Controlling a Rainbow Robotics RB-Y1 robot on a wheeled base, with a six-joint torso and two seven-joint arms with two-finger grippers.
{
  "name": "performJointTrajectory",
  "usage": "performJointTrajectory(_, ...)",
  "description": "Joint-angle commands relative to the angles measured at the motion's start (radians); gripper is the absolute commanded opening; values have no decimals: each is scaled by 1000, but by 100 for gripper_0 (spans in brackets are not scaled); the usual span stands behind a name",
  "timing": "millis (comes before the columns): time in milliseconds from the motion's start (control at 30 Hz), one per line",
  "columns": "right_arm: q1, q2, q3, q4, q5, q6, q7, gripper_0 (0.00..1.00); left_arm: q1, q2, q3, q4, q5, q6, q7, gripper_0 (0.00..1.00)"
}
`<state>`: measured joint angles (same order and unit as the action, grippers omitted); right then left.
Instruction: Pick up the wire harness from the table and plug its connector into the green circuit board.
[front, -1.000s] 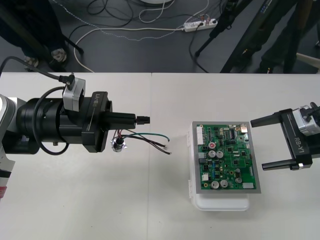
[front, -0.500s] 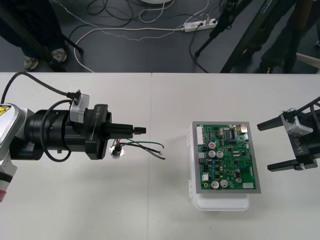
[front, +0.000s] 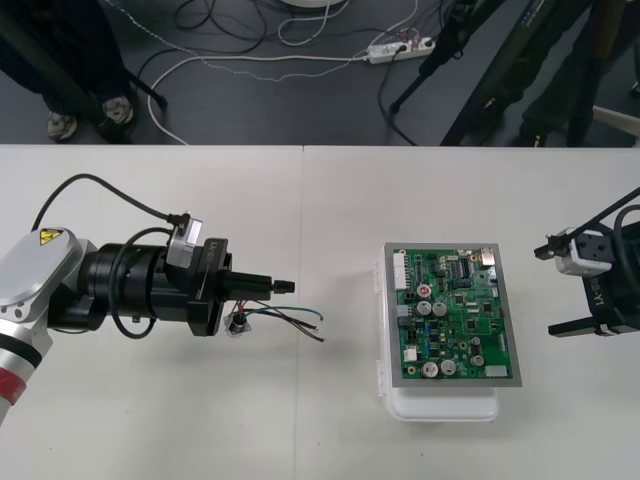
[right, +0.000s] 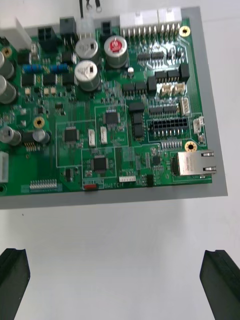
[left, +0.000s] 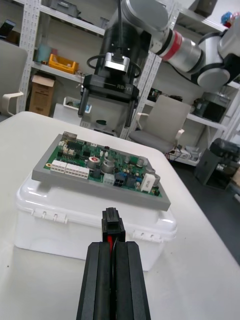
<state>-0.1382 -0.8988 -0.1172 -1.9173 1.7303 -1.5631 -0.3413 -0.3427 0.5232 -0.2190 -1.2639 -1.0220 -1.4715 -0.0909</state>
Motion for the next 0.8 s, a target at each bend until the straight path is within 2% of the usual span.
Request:
performJointTrajectory(33, 37, -20, -12, -104, 81, -8, -62, 100, -81, 17, -60, 67, 22, -49, -110, 0)
performJointTrajectory(300, 68, 3, 14, -209, 207, -8, -169, 100, -130, -18, -99, 175, 22, -72, -176, 0)
performJointTrajectory(567, 68, 3, 87, -206, 308, -8, -174, 100, -168, -83, -129, 278, 20, -75, -268, 0)
performJointTrajectory(800, 66, 3, 123, -206, 347, -8, -171, 100, -171, -137, -129, 294, -1, -73, -314, 0)
